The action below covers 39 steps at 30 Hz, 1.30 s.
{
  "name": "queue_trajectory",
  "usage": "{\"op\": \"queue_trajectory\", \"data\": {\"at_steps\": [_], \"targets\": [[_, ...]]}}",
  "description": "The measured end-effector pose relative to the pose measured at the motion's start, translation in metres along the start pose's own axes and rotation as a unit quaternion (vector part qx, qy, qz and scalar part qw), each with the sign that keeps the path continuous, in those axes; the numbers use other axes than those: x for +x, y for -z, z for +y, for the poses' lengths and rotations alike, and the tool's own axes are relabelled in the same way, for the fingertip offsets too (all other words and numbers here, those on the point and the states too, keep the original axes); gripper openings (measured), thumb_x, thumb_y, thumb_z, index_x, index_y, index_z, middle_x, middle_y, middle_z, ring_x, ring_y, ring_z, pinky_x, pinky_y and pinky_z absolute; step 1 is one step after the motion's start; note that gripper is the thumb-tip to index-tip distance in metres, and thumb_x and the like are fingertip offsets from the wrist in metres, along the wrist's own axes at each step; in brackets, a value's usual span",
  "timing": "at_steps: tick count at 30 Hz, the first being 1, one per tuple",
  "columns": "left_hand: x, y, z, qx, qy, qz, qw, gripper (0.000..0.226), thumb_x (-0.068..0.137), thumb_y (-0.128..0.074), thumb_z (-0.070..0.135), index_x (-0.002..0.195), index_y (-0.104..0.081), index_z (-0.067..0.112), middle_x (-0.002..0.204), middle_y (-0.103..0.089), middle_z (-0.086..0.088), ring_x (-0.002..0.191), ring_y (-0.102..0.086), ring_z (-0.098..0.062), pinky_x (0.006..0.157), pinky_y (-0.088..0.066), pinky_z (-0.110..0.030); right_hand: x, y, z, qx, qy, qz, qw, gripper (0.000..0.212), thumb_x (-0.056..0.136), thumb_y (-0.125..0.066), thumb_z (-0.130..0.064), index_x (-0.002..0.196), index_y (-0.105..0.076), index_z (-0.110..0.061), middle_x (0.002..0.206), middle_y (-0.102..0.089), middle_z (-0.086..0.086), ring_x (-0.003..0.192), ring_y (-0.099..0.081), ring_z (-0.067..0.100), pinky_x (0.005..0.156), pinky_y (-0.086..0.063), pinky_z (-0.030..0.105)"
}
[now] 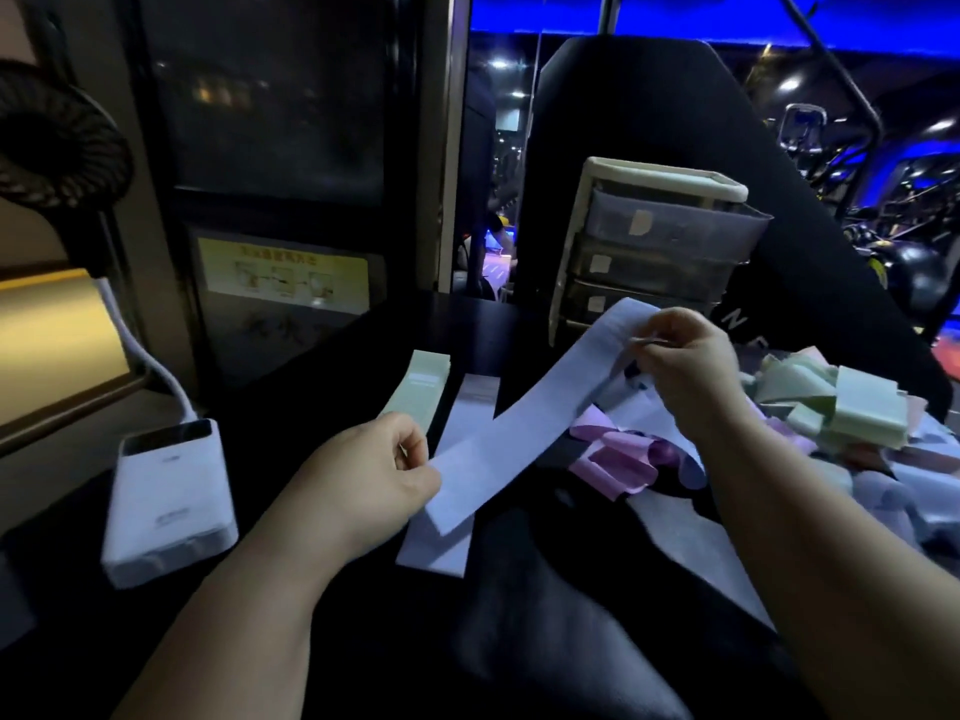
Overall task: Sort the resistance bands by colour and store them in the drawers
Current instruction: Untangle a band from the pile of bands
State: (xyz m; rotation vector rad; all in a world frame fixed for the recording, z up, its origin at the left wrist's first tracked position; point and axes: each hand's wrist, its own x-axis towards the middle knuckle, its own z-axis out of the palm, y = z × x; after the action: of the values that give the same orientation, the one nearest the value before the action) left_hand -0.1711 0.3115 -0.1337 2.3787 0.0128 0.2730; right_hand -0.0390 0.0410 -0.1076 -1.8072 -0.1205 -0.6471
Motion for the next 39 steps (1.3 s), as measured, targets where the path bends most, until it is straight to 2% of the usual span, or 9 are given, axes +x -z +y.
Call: {"op": "queue_trajectory", "data": {"at_steps": [2, 5, 8, 11, 15, 22, 28, 35, 39], "targets": [[-0.003, 0.002, -0.005, 0.007, 0.008, -0.007, 1.000, 0.015, 0.080, -0.061, 0.025, 0.069, -0.051, 0.024, 0.059, -0.052, 0.008, 0.055, -0.049, -0.011, 0.054, -0.040, -0.027, 0.004, -0.023, 0.000, -0.025, -0.004, 0.002, 1.000, 0.031, 0.082, -0.062, 0.001, 0.072, -0.065, -0.028, 0.067, -0.063, -0.006, 0.057, -0.053, 0.012, 0.055, -0.043, 0.026], [-0.008, 0.003, -0.009, 0.017, 0.006, -0.022, 1.000, 0.015, 0.079, -0.060, 0.028, 0.069, -0.050, 0.028, 0.060, -0.057, 0.008, 0.054, -0.051, -0.010, 0.053, -0.041, -0.026, 0.009, -0.056, 0.002, -0.064, -0.003, 0.001, 0.998, 0.030, 0.081, -0.060, 0.000, 0.088, -0.071, -0.026, 0.077, -0.066, -0.005, 0.070, -0.058, 0.010, 0.062, -0.044, 0.016], [-0.012, 0.004, -0.013, 0.016, 0.002, -0.038, 0.999, 0.014, 0.081, -0.058, 0.029, 0.071, -0.048, 0.031, 0.065, -0.065, 0.008, 0.050, -0.049, -0.009, 0.052, -0.041, -0.026, 0.012, -0.084, 0.008, -0.095, -0.008, -0.013, 0.995, 0.029, 0.081, -0.058, -0.003, 0.099, -0.074, -0.019, 0.081, -0.066, -0.003, 0.064, -0.056, 0.007, 0.055, -0.040, 0.010], [-0.016, 0.005, -0.015, 0.028, -0.007, -0.055, 0.998, 0.013, 0.085, -0.055, 0.031, 0.076, -0.046, 0.034, 0.071, -0.069, 0.009, 0.055, -0.053, -0.009, 0.056, -0.046, -0.031, 0.011, -0.106, 0.010, -0.130, -0.011, -0.046, 0.990, 0.034, 0.083, -0.054, -0.003, 0.100, -0.073, -0.025, 0.079, -0.064, -0.002, 0.059, -0.053, 0.005, 0.047, -0.037, 0.007], [-0.021, 0.007, -0.015, 0.065, -0.011, -0.063, 0.996, 0.008, 0.091, -0.048, 0.035, 0.084, -0.045, 0.032, 0.079, -0.068, 0.011, 0.071, -0.060, -0.010, 0.064, -0.049, -0.031, 0.011, -0.127, 0.015, -0.172, -0.017, -0.092, 0.981, 0.041, 0.084, -0.049, -0.002, 0.106, -0.071, -0.027, 0.093, -0.065, 0.001, 0.078, -0.059, 0.016, 0.060, -0.040, 0.019], [-0.025, 0.004, -0.011, 0.141, -0.037, -0.081, 0.986, 0.010, 0.099, -0.041, 0.038, 0.098, -0.040, 0.027, 0.092, -0.059, 0.005, 0.082, -0.055, -0.016, 0.065, -0.039, -0.030, 0.007, -0.145, 0.037, -0.223, -0.019, -0.133, 0.966, 0.039, 0.085, -0.051, 0.000, 0.113, -0.070, -0.019, 0.109, -0.069, 0.004, 0.103, -0.062, 0.020, 0.078, -0.038, 0.019], [-0.027, 0.008, -0.009, 0.177, -0.045, -0.100, 0.978, 0.012, 0.100, -0.039, 0.038, 0.099, -0.040, 0.026, 0.092, -0.056, 0.006, 0.083, -0.050, -0.016, 0.068, -0.037, -0.031, 0.003, -0.152, 0.049, -0.238, -0.010, -0.167, 0.957, 0.030, 0.089, -0.055, -0.006, 0.110, -0.070, -0.018, 0.109, -0.068, 0.003, 0.101, -0.061, 0.019, 0.085, -0.043, 0.024], [-0.028, 0.010, -0.007, 0.193, -0.051, -0.110, 0.974, 0.013, 0.102, -0.034, 0.037, 0.099, -0.038, 0.025, 0.084, -0.048, 0.005, 0.076, -0.044, -0.017, 0.065, -0.033, -0.032, 0.004, -0.156, 0.053, -0.279, 0.015, -0.183, 0.942, 0.026, 0.093, -0.055, -0.016, 0.113, -0.070, -0.020, 0.122, -0.065, 0.003, 0.114, -0.058, 0.023, 0.094, -0.043, 0.029], [-0.027, 0.008, -0.007, 0.213, -0.047, -0.120, 0.969, 0.013, 0.102, -0.035, 0.037, 0.100, -0.039, 0.025, 0.087, -0.050, 0.006, 0.080, -0.046, -0.017, 0.066, -0.034, -0.031, 0.003, -0.157, 0.053, -0.297, 0.034, -0.201, 0.933, 0.023, 0.094, -0.056, -0.018, 0.110, -0.072, -0.018, 0.121, -0.065, 0.004, 0.113, -0.058, 0.024, 0.092, -0.042, 0.027]]}}
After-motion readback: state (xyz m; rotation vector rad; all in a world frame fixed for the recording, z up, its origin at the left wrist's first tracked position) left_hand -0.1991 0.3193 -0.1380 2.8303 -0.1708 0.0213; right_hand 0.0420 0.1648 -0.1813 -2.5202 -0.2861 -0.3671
